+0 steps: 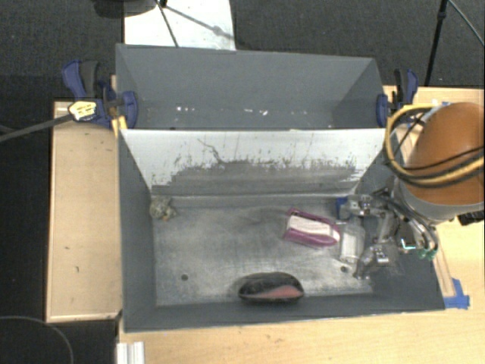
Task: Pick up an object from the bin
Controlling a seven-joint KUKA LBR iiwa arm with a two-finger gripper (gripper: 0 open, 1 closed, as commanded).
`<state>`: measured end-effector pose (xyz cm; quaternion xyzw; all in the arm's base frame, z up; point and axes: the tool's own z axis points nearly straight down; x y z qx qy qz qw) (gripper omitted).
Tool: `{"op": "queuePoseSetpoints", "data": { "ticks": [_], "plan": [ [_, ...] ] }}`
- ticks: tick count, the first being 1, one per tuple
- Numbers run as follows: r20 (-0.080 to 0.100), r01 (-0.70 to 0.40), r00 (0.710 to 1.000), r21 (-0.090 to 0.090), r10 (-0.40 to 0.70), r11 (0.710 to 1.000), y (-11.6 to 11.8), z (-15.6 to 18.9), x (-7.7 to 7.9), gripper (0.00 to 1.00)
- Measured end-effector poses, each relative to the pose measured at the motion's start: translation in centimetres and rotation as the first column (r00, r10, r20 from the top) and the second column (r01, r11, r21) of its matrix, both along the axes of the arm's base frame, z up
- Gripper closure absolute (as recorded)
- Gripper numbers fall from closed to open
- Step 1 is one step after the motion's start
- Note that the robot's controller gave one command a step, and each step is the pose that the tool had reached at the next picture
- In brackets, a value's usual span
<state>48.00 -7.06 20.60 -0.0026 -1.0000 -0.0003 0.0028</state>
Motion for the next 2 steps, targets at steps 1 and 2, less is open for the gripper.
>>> {"op": "queuePoseSetpoints", "data": {
  "ticks": [1, 2],
  "plan": [
    [0.010, -0.218, 0.976, -0.001, 0.218, 0.976, 2.5, -13.7, 8.1, 0.00],
    [0.013, -0.232, 0.973, -0.003, 0.232, 0.973, 2.5, -10.4, 7.6, 0.00]
  ]
}}
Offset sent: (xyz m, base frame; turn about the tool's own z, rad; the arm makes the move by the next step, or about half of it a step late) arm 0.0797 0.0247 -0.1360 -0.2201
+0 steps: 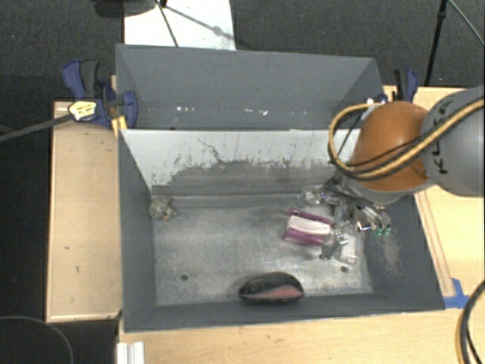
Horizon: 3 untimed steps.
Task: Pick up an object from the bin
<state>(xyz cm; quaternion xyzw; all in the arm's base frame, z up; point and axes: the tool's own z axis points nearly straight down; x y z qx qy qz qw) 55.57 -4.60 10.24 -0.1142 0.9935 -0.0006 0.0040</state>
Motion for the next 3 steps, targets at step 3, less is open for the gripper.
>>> {"op": "queuePoseSetpoints", "data": {
  "ticks": [3],
  "plan": [
    [-0.004, 0.178, 0.984, 0.001, -0.178, 0.984, -1.2, -3.1, 0.8, 0.00]
  ]
}}
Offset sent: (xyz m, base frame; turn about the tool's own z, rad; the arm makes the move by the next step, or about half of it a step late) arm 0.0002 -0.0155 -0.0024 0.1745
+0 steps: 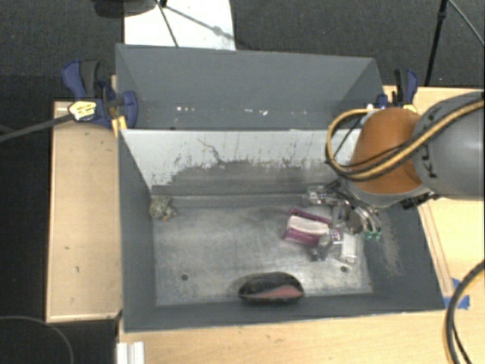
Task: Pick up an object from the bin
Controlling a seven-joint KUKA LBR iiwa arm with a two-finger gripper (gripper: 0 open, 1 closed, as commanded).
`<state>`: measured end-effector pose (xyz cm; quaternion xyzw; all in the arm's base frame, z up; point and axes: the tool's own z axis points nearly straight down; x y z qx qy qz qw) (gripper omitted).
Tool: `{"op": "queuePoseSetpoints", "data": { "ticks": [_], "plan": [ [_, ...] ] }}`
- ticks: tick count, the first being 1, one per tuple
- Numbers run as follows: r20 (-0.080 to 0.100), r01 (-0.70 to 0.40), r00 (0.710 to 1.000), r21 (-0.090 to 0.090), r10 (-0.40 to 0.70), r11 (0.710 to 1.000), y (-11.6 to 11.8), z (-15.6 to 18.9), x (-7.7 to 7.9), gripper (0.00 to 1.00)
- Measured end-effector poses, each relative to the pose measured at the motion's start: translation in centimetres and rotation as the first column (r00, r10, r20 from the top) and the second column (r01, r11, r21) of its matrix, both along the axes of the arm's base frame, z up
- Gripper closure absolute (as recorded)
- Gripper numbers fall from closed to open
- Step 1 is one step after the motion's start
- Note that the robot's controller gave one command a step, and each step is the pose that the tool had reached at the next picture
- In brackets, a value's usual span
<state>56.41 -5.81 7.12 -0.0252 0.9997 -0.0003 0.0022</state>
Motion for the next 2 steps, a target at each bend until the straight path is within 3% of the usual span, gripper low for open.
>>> {"op": "queuePoseSetpoints", "data": {
  "ticks": [1, 2],
  "plan": [
    [-0.004, -0.002, 1.000, 0.000, 0.002, 1.000, 0.0, 0.0, 0.0, 1.00],
    [0.005, -0.004, 1.000, -0.001, 0.004, 1.000, 0.0, 8.4, 0.2, 1.00]
  ]
}}
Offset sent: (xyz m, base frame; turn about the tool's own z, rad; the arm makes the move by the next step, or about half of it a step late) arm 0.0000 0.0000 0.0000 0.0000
